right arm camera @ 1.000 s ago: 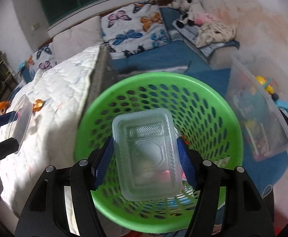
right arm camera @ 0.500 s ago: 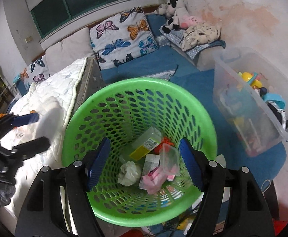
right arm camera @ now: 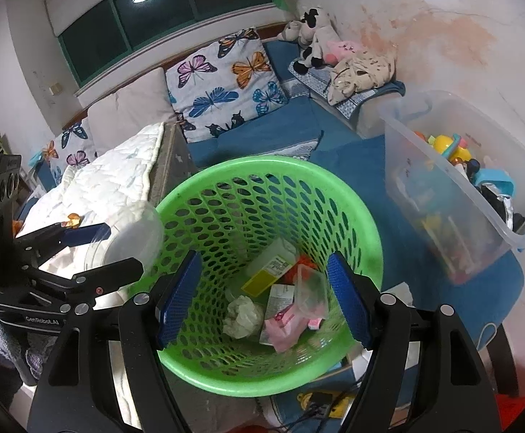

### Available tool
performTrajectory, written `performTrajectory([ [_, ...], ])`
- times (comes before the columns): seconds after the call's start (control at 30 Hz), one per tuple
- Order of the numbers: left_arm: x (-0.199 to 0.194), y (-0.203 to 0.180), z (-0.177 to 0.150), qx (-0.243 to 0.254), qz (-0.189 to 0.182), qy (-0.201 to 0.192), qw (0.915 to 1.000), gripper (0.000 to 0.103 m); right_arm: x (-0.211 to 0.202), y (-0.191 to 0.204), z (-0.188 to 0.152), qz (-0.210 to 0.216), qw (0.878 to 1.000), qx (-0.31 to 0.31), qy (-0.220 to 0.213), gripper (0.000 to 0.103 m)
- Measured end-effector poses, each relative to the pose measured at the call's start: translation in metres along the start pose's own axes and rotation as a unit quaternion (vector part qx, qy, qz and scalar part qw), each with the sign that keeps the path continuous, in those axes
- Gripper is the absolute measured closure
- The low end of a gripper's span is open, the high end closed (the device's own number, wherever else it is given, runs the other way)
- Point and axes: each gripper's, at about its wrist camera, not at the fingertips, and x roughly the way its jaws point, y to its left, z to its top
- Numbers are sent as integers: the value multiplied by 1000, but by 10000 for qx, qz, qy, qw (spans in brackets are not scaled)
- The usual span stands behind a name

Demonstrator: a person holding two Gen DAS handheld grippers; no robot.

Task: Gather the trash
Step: 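Open the left gripper to drop the round container into the basket, then move both grippers back over the yogurt cups on the bed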

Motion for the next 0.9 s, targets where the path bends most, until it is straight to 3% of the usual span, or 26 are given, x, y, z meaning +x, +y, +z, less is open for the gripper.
performTrajectory([
  [0.23,-23,10,-10,-54,77,-206,9997,10,-6,14,0,65,9999,-72,-54,30],
  [0.53,-72,47,-49,-324,757,-533,9952,10,-8,48,-5,330,9990,-312,-53,30],
  [0.9,-129,142,-105,-1016,1853,-701,9749,11,7,107,-9,656,9948,-767,114,30],
])
